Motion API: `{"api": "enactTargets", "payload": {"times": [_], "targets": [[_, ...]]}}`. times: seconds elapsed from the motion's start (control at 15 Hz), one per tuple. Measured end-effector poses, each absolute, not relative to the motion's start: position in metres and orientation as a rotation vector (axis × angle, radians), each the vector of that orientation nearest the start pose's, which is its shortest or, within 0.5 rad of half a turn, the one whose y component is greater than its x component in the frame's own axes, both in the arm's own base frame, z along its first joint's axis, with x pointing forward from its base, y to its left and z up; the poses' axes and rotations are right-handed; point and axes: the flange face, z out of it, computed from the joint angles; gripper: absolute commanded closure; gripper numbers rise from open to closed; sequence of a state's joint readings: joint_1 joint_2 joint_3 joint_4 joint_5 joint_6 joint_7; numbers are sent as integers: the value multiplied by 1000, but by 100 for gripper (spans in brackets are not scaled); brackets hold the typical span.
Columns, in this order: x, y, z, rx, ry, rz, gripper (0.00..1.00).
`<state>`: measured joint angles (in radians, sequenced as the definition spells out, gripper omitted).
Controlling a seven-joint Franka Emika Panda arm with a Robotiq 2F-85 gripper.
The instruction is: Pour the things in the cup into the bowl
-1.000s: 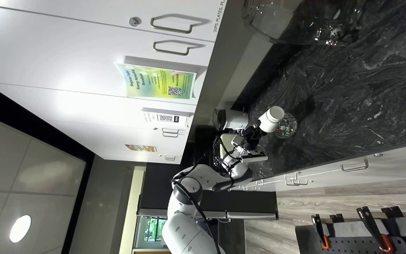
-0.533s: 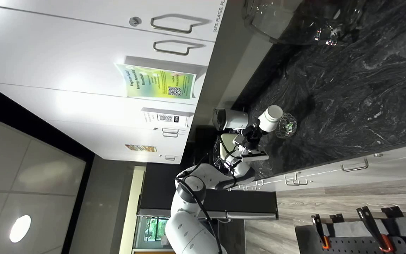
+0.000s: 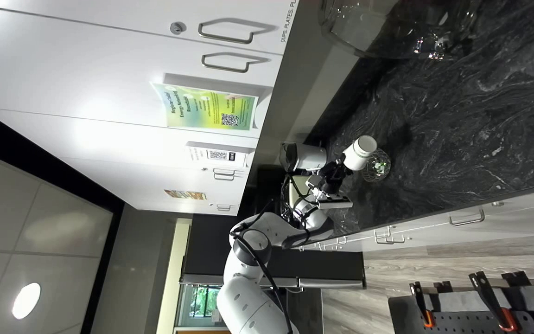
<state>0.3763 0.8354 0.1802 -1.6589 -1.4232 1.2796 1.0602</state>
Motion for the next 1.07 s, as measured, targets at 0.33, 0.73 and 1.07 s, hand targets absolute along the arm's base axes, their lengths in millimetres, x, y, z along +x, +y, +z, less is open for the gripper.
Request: {"api": "enactTargets", "payload": {"times": [0.33, 0.73, 1.07], "targets": [[596, 169, 182, 1717, -10, 259, 99], [590, 142, 212, 1880, -108, 328, 99], [573, 130, 238, 2031, -170, 434, 99]]}}
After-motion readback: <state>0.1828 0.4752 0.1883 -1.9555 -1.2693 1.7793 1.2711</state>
